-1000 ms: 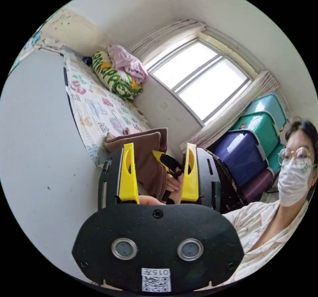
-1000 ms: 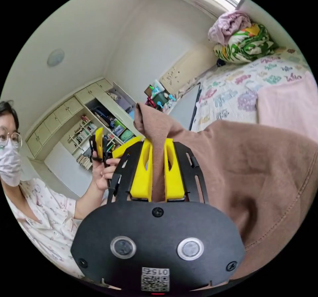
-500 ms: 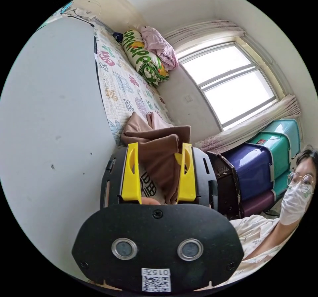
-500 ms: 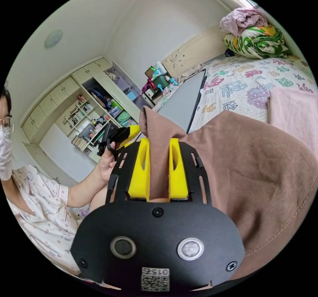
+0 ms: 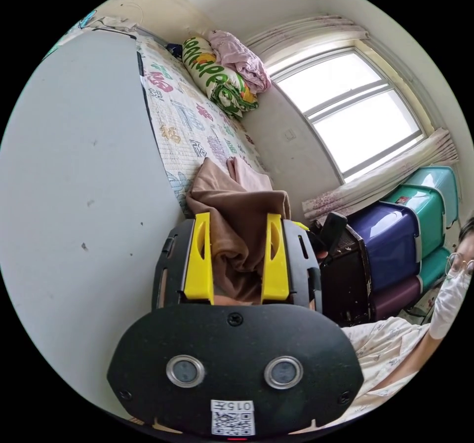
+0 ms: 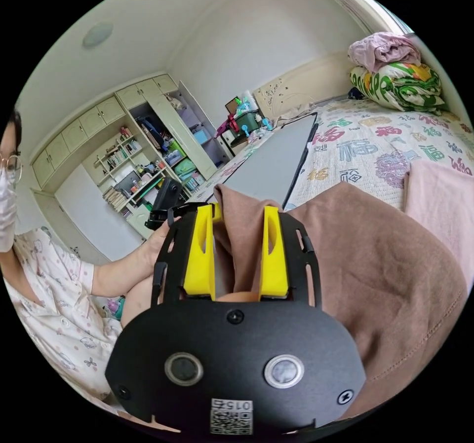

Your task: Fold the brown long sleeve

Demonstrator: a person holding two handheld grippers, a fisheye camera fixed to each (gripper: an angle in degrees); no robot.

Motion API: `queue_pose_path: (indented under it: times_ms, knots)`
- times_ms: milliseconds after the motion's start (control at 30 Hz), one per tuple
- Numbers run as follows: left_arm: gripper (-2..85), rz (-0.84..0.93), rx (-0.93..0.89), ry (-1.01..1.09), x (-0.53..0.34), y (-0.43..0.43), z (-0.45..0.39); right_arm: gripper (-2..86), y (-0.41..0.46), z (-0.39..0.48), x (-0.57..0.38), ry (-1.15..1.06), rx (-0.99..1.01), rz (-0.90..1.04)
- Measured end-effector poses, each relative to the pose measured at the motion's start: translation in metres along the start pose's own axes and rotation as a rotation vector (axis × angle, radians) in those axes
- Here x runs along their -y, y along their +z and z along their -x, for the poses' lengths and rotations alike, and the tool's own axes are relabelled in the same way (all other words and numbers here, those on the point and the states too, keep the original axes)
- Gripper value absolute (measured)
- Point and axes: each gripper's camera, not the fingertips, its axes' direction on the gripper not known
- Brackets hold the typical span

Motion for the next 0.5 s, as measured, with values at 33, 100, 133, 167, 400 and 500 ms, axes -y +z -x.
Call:
queue_pose_path:
  times_ms: [33,100,133,167,400,500]
  knots:
    - [15.3,0.003,0.009,0.006,0.000,0.001,-0.002,13.9,0.005,-0.001,-0.012,0.015,0.014,-0.012]
    - [14.7,0.014,0.040,0.027,-0.002,0.004,-0.008,14.0,0.017,0.004,-0.027,0.016,0.009,-0.013]
    - [14.5,0.021,0.058,0.041,-0.003,0.006,-0.013,14.3,0.027,0.013,-0.036,-0.001,-0.009,-0.004]
    - [14.4,0.029,0.076,0.055,-0.004,0.009,-0.018,14.5,0.033,0.019,-0.040,-0.013,-0.021,0.002]
    - [15.5,0.053,0.148,0.091,-0.015,0.015,-0.037,16.2,0.076,0.079,-0.095,-0.138,-0.271,-0.062]
    - [15.5,0.061,0.162,0.109,-0.018,0.016,-0.043,14.5,0.103,0.089,-0.115,-0.185,-0.197,-0.017]
